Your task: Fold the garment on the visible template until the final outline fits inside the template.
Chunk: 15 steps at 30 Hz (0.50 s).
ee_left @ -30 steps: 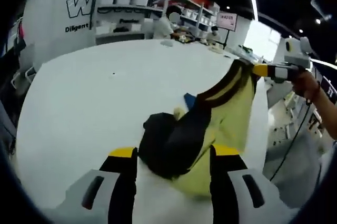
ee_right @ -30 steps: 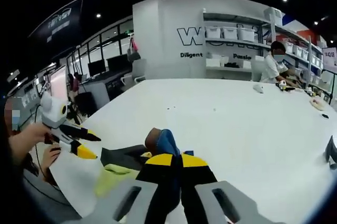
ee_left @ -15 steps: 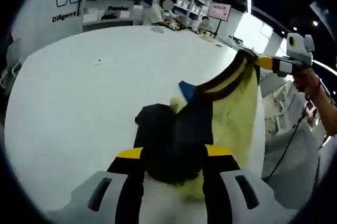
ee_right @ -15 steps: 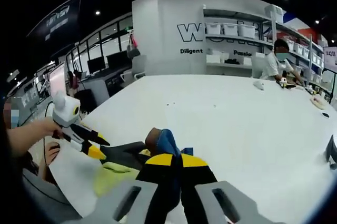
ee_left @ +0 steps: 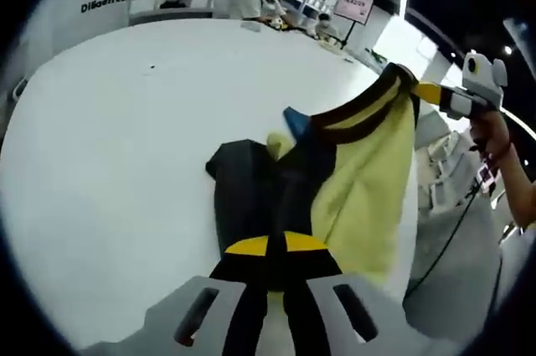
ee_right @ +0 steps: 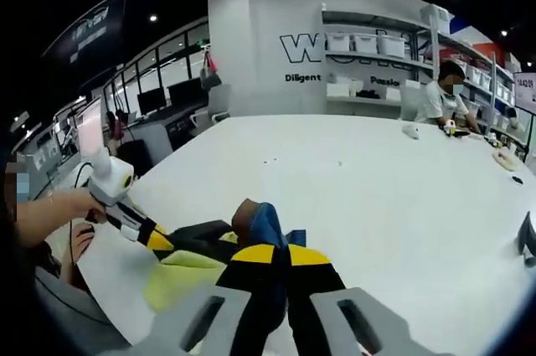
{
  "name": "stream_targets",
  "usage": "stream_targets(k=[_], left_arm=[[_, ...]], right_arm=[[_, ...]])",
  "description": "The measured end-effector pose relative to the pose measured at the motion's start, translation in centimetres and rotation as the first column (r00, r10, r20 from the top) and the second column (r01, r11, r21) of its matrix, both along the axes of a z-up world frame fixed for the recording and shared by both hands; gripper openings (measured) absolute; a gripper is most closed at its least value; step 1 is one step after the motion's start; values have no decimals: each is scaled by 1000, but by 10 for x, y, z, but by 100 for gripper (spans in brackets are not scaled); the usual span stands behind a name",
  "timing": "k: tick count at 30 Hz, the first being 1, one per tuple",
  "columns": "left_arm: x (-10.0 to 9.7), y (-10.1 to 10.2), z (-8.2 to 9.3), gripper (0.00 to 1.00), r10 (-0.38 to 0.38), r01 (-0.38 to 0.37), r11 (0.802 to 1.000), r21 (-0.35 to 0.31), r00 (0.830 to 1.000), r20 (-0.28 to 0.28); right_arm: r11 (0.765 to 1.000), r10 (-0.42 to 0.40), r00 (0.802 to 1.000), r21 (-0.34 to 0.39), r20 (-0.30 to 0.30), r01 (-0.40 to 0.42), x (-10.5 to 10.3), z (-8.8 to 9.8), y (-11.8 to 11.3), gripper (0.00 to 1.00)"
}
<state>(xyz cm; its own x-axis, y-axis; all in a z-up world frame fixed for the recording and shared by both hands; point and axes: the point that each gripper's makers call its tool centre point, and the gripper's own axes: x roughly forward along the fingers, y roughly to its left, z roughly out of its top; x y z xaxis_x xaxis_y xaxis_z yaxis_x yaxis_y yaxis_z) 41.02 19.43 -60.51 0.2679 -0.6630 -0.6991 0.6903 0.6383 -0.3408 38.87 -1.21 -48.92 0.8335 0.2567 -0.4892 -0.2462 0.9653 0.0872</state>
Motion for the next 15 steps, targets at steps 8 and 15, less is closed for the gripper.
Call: stream_targets(k=[8,15], left_arm=[[-8,6,45,1,101,-95,989,-113,993,55],[-10,28,97,1,212,-181,964,-193,965,155]], right_arm=[[1000,-10,1000,7,20,10,-6,6,-3,0],[1000,-16,997,11,73,15,-8,24,-3,0]])
